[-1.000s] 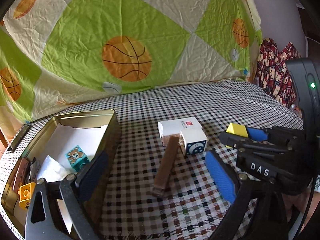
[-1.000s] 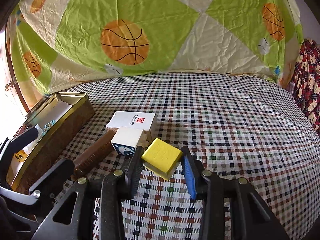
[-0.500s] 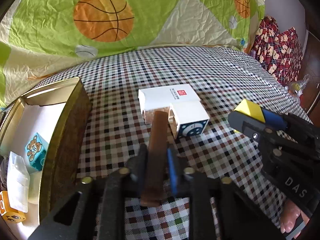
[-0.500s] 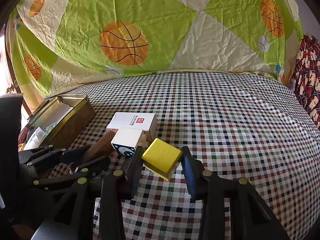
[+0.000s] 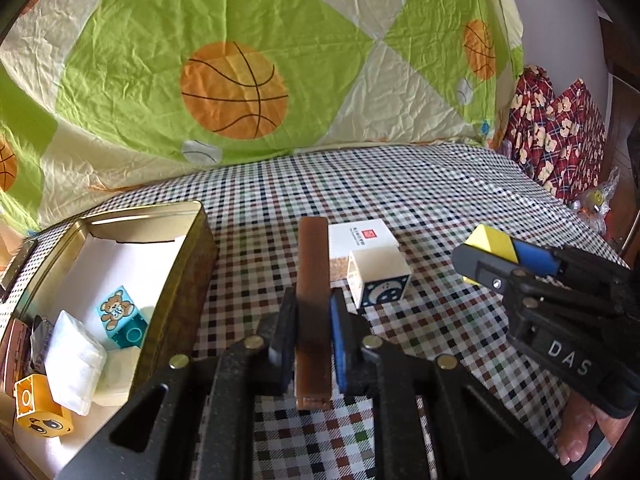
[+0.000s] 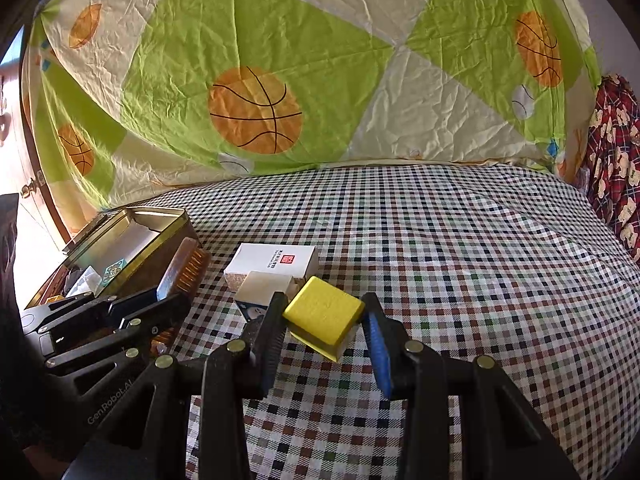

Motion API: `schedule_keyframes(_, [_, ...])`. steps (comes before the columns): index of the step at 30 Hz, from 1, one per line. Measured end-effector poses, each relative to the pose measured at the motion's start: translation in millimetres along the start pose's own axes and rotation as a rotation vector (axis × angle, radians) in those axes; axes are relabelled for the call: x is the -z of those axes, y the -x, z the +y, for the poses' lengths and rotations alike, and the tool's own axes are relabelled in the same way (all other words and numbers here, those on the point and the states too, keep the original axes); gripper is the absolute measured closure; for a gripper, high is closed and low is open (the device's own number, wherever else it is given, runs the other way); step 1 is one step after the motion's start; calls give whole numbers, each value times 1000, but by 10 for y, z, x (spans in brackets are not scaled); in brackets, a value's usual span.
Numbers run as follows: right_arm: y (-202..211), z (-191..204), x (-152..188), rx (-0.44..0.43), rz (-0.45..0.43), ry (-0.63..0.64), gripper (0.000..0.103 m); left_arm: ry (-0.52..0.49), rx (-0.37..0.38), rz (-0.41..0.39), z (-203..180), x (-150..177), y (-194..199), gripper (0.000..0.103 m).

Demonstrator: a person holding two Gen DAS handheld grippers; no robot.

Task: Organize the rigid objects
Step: 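Close right tool on yellow cube while left tool closes on brown stick, then carry brown stick with left tool while right tool carries yellow cube toward tin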

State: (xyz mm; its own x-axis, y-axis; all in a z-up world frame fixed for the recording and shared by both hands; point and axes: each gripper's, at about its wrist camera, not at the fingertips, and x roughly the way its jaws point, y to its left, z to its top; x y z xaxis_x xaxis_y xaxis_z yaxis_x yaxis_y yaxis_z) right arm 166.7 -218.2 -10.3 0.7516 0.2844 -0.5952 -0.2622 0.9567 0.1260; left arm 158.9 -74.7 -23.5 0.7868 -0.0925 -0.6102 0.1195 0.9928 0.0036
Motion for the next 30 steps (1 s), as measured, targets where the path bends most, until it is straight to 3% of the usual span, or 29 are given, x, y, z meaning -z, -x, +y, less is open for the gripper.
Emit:
schedule_keyframes(24, [214, 0, 26, -3, -118, 2, 63, 75, -104, -248, 129, 100, 442, 89])
schedule_keyframes(30, [254, 3, 37, -2, -138, 0, 63, 83, -111, -274, 145, 116, 496, 89])
